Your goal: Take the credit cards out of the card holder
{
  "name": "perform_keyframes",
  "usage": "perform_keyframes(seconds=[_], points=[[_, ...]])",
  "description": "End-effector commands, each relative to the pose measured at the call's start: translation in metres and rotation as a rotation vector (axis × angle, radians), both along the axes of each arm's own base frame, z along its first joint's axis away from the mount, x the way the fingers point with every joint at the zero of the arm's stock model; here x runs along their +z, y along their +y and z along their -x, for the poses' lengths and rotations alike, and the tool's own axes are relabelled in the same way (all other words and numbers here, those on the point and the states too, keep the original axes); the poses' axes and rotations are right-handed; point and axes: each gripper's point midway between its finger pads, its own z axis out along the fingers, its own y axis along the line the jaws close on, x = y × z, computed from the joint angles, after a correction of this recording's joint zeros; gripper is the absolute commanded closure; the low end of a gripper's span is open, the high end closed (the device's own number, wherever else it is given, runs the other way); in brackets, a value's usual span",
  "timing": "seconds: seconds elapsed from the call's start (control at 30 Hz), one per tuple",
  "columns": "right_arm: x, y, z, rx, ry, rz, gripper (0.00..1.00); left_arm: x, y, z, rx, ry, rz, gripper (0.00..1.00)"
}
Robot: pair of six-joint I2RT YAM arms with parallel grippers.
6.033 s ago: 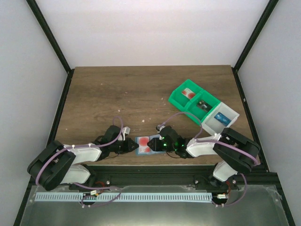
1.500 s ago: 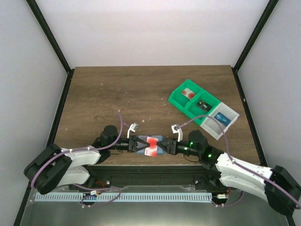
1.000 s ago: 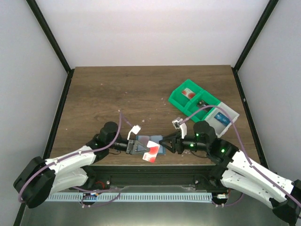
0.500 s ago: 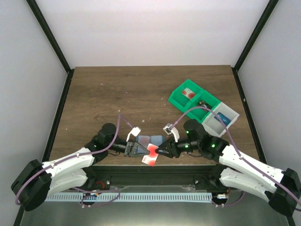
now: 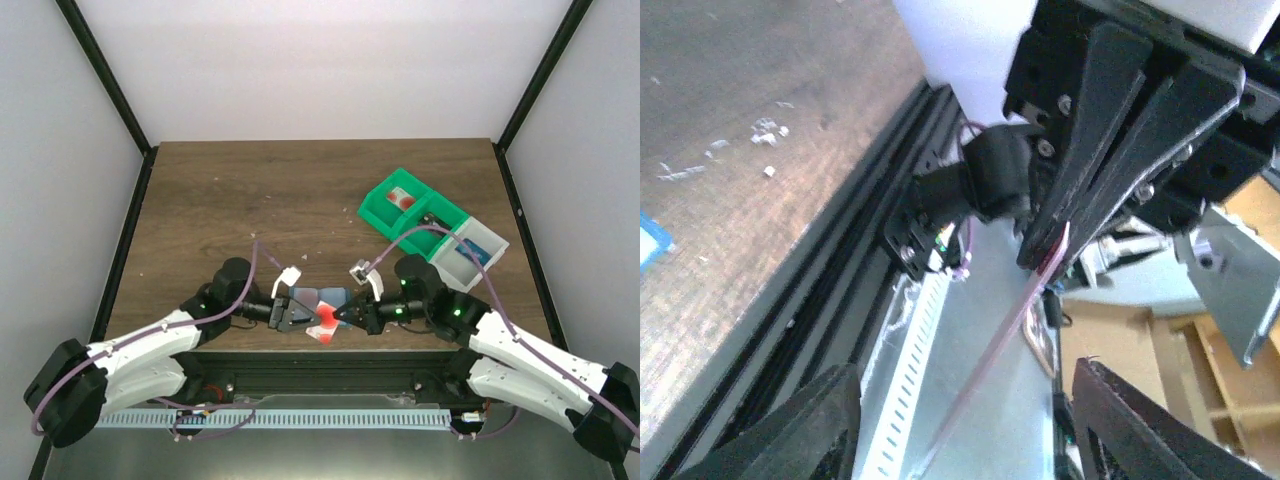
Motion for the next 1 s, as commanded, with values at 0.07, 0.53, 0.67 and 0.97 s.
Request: perform_keyframes(seconds=[0.07,0.53,0.67,0.97], points=[[0.006,-0.02,-0.041,-0.287,-0.045,0.049,0.99,0.004,0.008,-0.049,0.271,-0.13,-0.17,0.23],[0.044,-0.093,-0.162,-0.951,-0.11,-0.036,0.99,0.071,0.091,-0.119,0.849,-0.486,-0.346,0.0],[0.046,-0.131,-0.196,-1.133,-0.076,-0.097,1.0,0.077,0.115,-0.122,0.949,-0.551,-0.378,0.0],[0.015,-0.219,-0.236,-1.564,0.002,-0.122,0.99,0.078,0.132,-0.117,1.014,-0.557,-0.366,0.0]])
